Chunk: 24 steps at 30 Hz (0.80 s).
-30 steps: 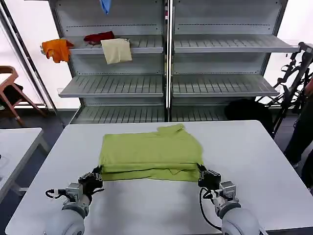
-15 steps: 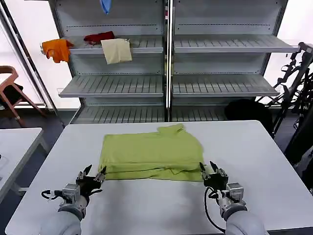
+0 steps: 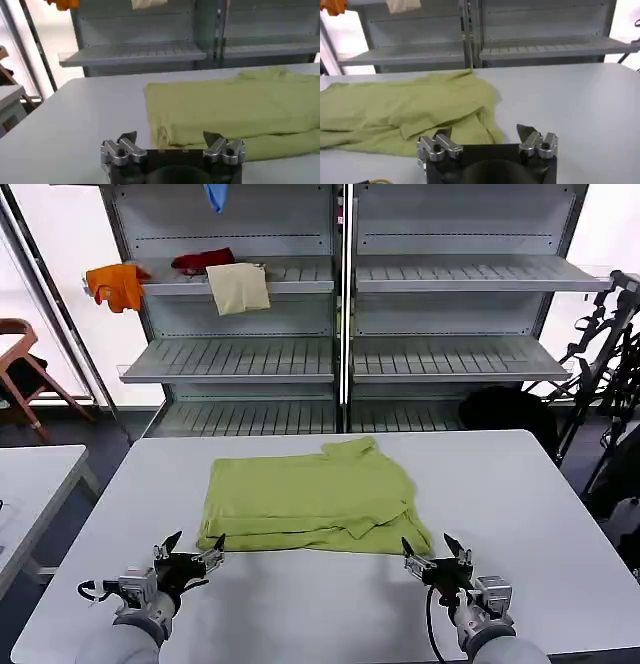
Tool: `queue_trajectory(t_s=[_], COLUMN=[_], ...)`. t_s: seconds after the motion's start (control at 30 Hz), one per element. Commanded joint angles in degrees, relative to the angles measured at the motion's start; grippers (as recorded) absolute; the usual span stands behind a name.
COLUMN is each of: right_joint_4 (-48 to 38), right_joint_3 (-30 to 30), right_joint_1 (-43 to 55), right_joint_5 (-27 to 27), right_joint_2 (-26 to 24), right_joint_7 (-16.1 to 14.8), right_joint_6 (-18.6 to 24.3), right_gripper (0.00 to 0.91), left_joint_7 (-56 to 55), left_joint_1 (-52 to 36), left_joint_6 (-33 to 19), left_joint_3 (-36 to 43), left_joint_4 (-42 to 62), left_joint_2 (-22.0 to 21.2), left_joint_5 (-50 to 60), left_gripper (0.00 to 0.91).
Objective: Fold and organize the clothes.
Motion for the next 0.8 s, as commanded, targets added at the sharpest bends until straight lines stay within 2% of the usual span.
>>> queue_trajectory(t_s=[0.03, 0.1, 0.2, 0.23, 0.27, 0.3, 0.33, 0.4, 0.43, 0.47, 0.5, 0.53, 0.6, 0.67, 0.7, 0.73, 0.8], right_joint_4=[-2.2, -2.7, -3.3, -3.4, -3.5, -3.6, -3.8, -4.0, -4.1, -4.1, -4.2, -4.2, -4.2, -4.2, -4.2, -4.2, -4.2], right_joint_3=[-1.4, -2.3, -3.3, -3.6, -3.7, -3.8, -3.9, -4.0, -4.0, -3.9, -3.9, -3.8, -3.7, -3.6, -3.6, -3.5, -3.4], right_joint_1=[1.7, 2.7, 3.9, 4.2, 4.3, 4.5, 4.6, 4.6, 4.5, 4.5, 4.3, 4.1, 3.9, 3.8, 3.7, 3.7, 3.6], right_joint_5=[0.4, 0.0, -0.7, -0.9, -0.9, -0.9, -0.9, -1.0, -0.9, -0.9, -0.9, -0.9, -0.9, -0.8, -0.8, -0.8, -0.8], right_joint_2=[0.5, 0.7, 0.8, 0.8, 0.7, 0.8, 0.8, 0.8, 0.7, 0.7, 0.7, 0.6, 0.6, 0.6, 0.5, 0.5, 0.5], right_joint_7=[-0.8, -0.8, -0.8, -0.8, -0.9, -0.9, -0.9, -0.9, -1.1, -1.1, -1.2, -1.3, -1.3, -1.4, -1.5, -1.7, -1.7], right_joint_6=[-0.5, -0.5, -0.5, -0.5, -0.5, -0.6, -0.6, -0.6, -0.5, -0.5, -0.5, -0.5, -0.4, -0.3, -0.3, -0.3, -0.3], right_gripper=[0.836, 0.826, 0.786, 0.756, 0.746, 0.725, 0.655, 0.574, 0.524, 0.494, 0.423, 0.302, 0.242, 0.091, 0.071, 0.01, 0.0], left_joint_7=[0.7, 0.9, 1.2, 1.2, 1.4, 1.4, 1.5, 1.8, 2.1, 2.2, 2.3, 2.5, 2.6, 2.8, 2.9, 2.9, 3.2], left_joint_1=[-1.4, -1.5, -1.6, -1.7, -1.8, -1.8, -1.7, -1.2, -0.8, -0.7, -0.6, -0.6, -0.7, -0.7, -0.7, -0.7, -0.7], left_joint_6=[-0.4, -0.7, -1.2, -1.3, -1.5, -1.5, -1.6, -2.2, -2.5, -2.5, -2.5, -2.7, -2.7, -2.7, -2.7, -2.7, -2.8], left_joint_3=[0.0, 0.0, -0.2, -0.4, -0.5, -0.5, -0.6, -0.5, -0.4, -0.3, -0.2, -0.1, 0.0, 0.1, 0.2, 0.2, 0.3], left_joint_4=[3.5, 4.1, 5.2, 5.6, 5.8, 6.2, 6.4, 6.4, 6.0, 5.9, 5.8, 5.7, 5.7, 5.8, 5.8, 6.0, 6.0], left_joint_2=[-0.5, -0.5, -0.4, -0.3, -0.3, -0.2, -0.2, 0.0, 0.0, -0.1, -0.1, -0.1, -0.2, -0.1, 0.0, 0.0, 0.0], left_joint_5=[-3.4, -3.6, -4.2, -4.5, -4.5, -4.6, -4.7, -4.7, -4.7, -4.6, -4.5, -4.5, -4.5, -4.5, -4.5, -4.4, -4.3], left_gripper=[0.907, 0.907, 0.796, 0.715, 0.695, 0.625, 0.544, 0.413, 0.262, 0.222, 0.141, 0.06, 0.02, 0.02, 0.02, 0.02, 0.02])
